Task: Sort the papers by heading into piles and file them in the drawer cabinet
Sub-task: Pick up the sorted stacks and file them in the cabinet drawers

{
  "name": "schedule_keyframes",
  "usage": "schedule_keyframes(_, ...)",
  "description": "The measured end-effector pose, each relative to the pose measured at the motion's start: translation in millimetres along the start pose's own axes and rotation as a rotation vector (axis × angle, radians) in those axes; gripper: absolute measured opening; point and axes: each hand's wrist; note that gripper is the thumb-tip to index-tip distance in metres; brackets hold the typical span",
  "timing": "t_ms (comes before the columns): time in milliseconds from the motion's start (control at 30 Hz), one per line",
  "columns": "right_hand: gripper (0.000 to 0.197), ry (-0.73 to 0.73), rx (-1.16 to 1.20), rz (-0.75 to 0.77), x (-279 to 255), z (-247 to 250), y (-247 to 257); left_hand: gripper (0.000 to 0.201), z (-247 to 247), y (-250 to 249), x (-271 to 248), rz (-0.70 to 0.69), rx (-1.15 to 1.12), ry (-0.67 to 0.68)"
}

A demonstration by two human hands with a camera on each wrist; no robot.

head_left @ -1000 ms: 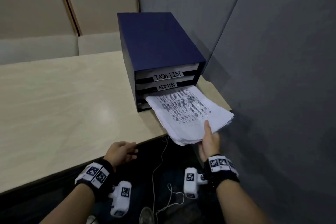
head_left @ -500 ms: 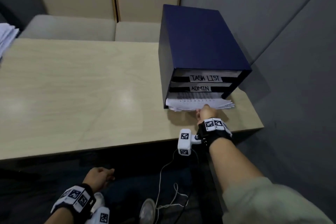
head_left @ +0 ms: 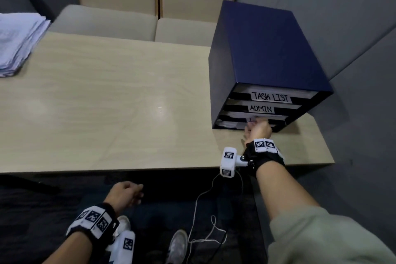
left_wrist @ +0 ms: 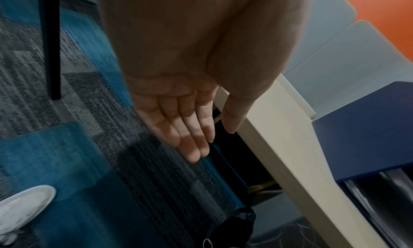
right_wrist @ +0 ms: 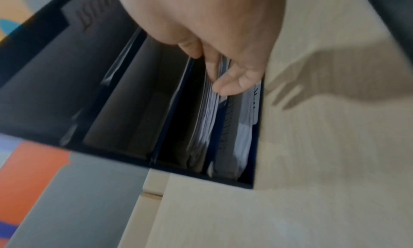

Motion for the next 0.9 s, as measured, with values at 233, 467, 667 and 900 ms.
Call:
schedule_keyframes(233,0.018,0.455,-0.563,-0.069,-53,-22,-51,0.015,28,-71,-9,-0.220,-0.055,-0.035)
schedule_keyframes(467,0.010,0.986,-0.890,0.063,-148,-132,-79,0.011,141,-156,4,-0.415,-0.060,-0.160)
schedule_keyframes(667,0.019,1.167,-1.053,0.134,-206,-283,-109,0.011,279,-225,74,-0.460,-0.019,-0.252)
schedule_keyframes(900,0.015,1.102,-1.085,0.131,-276,-473,-161,0.010,465,-290,146,-0.431,0.154,-0.481)
Point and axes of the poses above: each hand's wrist, its own x-axis towards the middle knuckle, its own z-axis out of the back of the hand, y = z × x, and after that the axes turned 5 degrees about z, right-handed
